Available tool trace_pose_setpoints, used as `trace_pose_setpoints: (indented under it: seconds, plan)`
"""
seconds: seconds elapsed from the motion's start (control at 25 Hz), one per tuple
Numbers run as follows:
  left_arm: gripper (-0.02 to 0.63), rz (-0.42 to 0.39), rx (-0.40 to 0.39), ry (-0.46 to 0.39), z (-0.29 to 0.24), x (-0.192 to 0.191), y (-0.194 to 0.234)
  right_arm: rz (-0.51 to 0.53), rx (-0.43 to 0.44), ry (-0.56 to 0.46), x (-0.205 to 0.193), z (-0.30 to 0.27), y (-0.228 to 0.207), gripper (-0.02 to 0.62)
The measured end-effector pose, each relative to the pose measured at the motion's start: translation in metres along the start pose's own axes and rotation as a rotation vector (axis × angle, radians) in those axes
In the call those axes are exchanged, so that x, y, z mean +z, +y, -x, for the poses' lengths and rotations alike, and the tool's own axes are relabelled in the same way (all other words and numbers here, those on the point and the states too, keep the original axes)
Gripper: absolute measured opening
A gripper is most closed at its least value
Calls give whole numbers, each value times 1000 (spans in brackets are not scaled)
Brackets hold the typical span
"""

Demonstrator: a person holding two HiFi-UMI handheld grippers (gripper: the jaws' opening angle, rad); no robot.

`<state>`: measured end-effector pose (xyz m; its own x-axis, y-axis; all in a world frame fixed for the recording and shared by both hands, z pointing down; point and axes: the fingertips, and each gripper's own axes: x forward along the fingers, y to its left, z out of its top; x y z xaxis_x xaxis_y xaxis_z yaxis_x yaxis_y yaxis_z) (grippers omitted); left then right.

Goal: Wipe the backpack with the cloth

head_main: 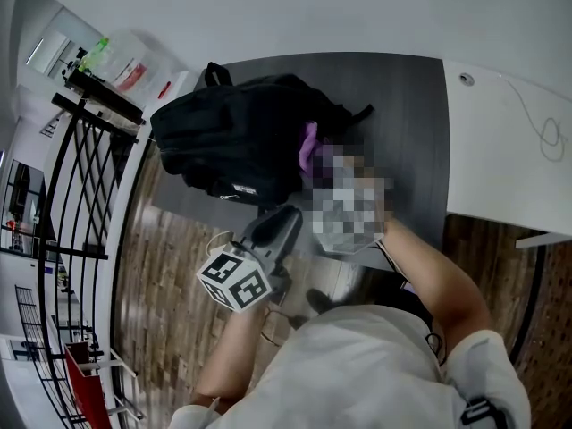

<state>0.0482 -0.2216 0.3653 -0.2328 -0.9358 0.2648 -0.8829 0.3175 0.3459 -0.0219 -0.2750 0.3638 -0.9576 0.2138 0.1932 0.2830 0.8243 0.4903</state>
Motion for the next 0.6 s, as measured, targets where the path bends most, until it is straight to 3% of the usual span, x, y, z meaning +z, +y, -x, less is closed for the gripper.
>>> trace_pose_setpoints:
  seconds: [0.6]
  plan:
    - [57,7,8,17,4,-11,-9,-8,197,-15,-5,36,52,77]
